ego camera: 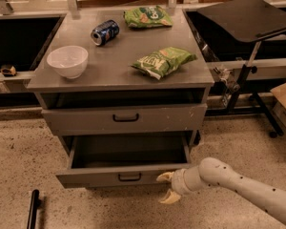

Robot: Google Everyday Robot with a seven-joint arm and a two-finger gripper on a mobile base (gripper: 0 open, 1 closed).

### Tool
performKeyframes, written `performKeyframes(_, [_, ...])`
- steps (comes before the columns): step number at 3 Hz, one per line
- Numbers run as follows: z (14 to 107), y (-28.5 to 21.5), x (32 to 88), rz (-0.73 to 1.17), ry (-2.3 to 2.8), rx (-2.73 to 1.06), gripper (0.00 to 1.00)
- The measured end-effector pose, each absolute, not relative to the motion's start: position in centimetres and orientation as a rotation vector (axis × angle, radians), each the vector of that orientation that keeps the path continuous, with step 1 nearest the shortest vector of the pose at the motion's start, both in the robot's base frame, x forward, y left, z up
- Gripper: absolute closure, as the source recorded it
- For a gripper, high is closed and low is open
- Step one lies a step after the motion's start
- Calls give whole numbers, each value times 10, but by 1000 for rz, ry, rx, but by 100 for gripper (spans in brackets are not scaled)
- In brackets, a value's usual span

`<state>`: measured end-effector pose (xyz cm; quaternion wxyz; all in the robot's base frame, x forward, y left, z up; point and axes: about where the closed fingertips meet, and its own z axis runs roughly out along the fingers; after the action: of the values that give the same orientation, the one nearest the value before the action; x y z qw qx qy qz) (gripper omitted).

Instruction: Close middle drawer

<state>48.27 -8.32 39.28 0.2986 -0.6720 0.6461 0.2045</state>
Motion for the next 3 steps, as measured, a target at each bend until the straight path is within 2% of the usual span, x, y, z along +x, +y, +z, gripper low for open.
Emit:
performKeyframes(2, [375,-94,519,450,1779,-1753,88])
performKeyframes(3, [370,-99,534,400,1784,-1684,86])
